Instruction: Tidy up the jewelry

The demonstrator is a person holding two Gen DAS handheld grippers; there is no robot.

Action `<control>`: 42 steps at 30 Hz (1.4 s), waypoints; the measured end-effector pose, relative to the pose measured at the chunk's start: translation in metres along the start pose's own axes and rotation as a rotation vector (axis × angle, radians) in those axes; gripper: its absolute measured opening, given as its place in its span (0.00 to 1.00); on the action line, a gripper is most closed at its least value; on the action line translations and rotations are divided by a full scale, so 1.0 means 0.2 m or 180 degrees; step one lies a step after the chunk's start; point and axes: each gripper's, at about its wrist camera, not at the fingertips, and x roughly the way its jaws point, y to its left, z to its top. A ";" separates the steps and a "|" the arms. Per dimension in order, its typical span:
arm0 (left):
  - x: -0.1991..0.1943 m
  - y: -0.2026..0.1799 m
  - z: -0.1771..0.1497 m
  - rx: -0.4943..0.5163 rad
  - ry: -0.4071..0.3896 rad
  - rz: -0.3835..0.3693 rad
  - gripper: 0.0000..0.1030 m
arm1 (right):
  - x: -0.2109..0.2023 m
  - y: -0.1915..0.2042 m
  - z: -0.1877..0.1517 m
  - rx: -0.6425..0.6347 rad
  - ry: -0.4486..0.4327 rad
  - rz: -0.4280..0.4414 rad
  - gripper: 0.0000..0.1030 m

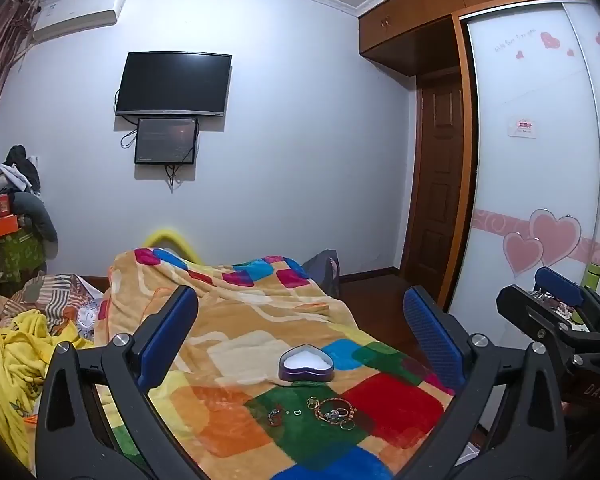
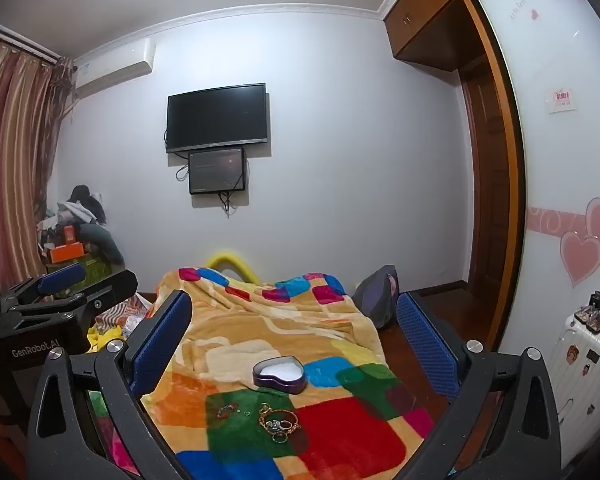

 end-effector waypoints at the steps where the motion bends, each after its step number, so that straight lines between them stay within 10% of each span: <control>1: 0.00 0.00 0.00 0.0001 0.0003 0.0007 1.00 | 0.00 0.00 0.00 0.0002 0.0001 -0.0001 0.99; 42: 0.06 0.02 -0.02 -0.0037 0.0075 -0.0007 1.00 | 0.03 0.02 -0.03 -0.0017 0.0098 0.0001 0.99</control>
